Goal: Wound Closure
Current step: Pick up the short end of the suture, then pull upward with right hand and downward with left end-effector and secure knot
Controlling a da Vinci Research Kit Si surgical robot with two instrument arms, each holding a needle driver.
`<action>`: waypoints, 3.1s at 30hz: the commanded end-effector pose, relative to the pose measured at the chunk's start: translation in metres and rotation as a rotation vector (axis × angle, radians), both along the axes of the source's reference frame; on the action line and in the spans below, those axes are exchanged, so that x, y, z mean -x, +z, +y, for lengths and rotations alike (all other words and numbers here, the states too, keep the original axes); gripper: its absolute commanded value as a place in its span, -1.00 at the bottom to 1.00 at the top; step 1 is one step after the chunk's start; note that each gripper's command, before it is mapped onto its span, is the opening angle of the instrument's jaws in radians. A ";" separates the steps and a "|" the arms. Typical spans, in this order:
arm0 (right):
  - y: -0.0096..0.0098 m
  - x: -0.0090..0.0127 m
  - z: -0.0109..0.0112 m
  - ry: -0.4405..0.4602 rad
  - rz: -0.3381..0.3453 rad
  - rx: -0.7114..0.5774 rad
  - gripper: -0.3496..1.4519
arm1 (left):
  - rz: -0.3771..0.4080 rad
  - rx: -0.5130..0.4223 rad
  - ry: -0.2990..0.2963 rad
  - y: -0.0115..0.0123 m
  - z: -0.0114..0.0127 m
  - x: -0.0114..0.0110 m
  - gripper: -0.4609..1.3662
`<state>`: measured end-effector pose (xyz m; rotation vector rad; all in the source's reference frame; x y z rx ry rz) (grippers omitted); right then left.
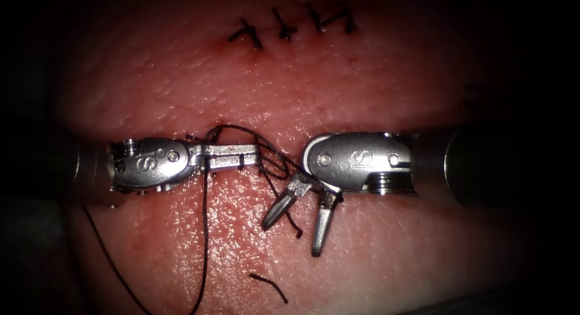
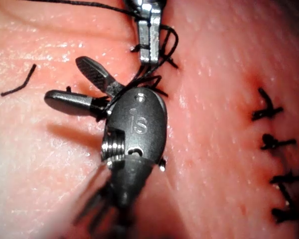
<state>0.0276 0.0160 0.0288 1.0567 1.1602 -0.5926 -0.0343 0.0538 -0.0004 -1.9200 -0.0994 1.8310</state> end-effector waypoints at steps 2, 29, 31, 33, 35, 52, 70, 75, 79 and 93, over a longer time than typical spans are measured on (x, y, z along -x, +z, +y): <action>0.0000 -0.0001 0.0001 -0.011 -0.012 0.019 -0.17 | -0.005 0.000 0.010 -0.0001 -0.0001 0.0000 -0.88; 0.0005 -0.0008 0.0066 0.207 -0.055 -0.078 -1.00 | -0.024 0.017 0.039 -0.0026 -0.0025 -0.0002 -0.88; 0.0009 -0.0008 0.0068 0.225 -0.057 -0.083 -1.00 | -0.024 0.022 0.042 -0.0031 -0.0029 -0.0002 -0.88; 0.0011 -0.0008 0.0071 0.249 -0.060 -0.097 -1.00 | -0.023 0.027 0.043 -0.0037 -0.0035 -0.0002 -0.88; 0.0014 -0.0008 0.0076 0.278 -0.061 -0.109 -1.00 | -0.024 0.027 0.045 -0.0044 -0.0041 -0.0002 -0.88; 0.0047 -0.0012 0.0126 0.481 -0.158 -0.170 -1.00 | -0.040 0.045 0.073 -0.0096 -0.0095 -0.0001 -0.88; 0.0084 -0.0014 0.0128 0.725 -0.340 -0.186 -1.00 | -0.245 -0.156 0.382 -0.0098 -0.0182 0.0020 -0.88; 0.0089 -0.0012 0.0139 0.803 -0.379 -0.183 -1.00 | -0.275 -0.204 0.545 -0.0088 -0.0212 0.0031 -0.88; 0.0092 -0.0010 0.0146 0.818 -0.397 -0.193 -1.00 | -0.297 -0.249 0.642 -0.0079 -0.0233 0.0039 -0.88; 0.0099 -0.0011 0.0166 0.875 -0.426 -0.139 -1.00 | -0.301 -0.338 0.844 -0.0043 -0.0284 0.0058 -0.88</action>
